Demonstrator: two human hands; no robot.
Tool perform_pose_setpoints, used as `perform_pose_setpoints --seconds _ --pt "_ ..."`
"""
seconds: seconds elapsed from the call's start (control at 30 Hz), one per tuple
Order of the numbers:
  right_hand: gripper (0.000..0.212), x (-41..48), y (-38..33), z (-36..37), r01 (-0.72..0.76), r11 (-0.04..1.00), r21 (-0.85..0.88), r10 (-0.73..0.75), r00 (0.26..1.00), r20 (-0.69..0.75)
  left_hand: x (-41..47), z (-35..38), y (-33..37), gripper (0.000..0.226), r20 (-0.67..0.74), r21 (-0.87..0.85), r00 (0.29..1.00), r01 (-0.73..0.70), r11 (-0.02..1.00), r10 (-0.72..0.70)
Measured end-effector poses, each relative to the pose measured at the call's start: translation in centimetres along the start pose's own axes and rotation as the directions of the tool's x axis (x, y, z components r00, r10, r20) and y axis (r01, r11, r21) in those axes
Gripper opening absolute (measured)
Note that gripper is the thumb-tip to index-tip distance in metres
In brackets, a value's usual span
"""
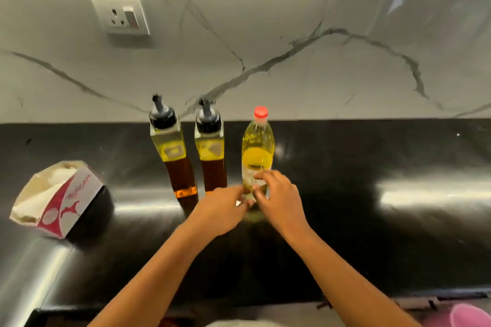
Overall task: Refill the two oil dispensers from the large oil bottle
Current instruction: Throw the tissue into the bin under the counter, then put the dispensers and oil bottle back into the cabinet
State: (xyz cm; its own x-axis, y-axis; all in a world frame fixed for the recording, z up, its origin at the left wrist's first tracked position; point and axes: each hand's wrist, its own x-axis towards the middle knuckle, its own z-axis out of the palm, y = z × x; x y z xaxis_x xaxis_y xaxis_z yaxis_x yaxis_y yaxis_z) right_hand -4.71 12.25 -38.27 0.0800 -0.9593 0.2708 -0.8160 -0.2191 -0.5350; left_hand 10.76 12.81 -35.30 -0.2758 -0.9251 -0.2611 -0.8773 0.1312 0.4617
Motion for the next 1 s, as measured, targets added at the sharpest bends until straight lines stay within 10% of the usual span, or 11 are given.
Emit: perform_pose_setpoints --seconds 0.1,0.23,0.43,0.77,1.0 --pt "0.017 4.1 -3.5 -6.7 0.126 0.975 0.181 -0.084 0.972 -0.221 -1.5 -8.5 4.1 0.034 -0.333 0.032 0.906 -0.266 0.964 0.261" --pt "0.009 9.3 -7.9 -15.2 0.256 0.878 0.405 -0.093 0.921 -0.379 -2.0 -17.9 9.5 0.035 -0.711 0.263 0.491 -0.479 0.838 0.504" --pt "0.018 15.0 -12.1 -24.5 0.253 0.216 0.943 0.124 0.951 -0.284 0.3 -27.1 16.3 0.033 -0.735 0.648 -0.011 -0.307 0.697 0.678" --pt "0.057 18.5 -10.7 -29.2 0.218 -0.449 0.866 0.259 0.960 -0.107 7.2 -31.4 16.1 0.048 -0.424 0.898 0.015 0.132 0.419 0.905" --pt "0.074 17.7 -9.5 -28.7 0.202 -0.532 0.822 0.213 0.972 -0.100 7.8 -31.7 15.1 0.056 -0.343 0.909 -0.077 0.222 0.351 0.936"
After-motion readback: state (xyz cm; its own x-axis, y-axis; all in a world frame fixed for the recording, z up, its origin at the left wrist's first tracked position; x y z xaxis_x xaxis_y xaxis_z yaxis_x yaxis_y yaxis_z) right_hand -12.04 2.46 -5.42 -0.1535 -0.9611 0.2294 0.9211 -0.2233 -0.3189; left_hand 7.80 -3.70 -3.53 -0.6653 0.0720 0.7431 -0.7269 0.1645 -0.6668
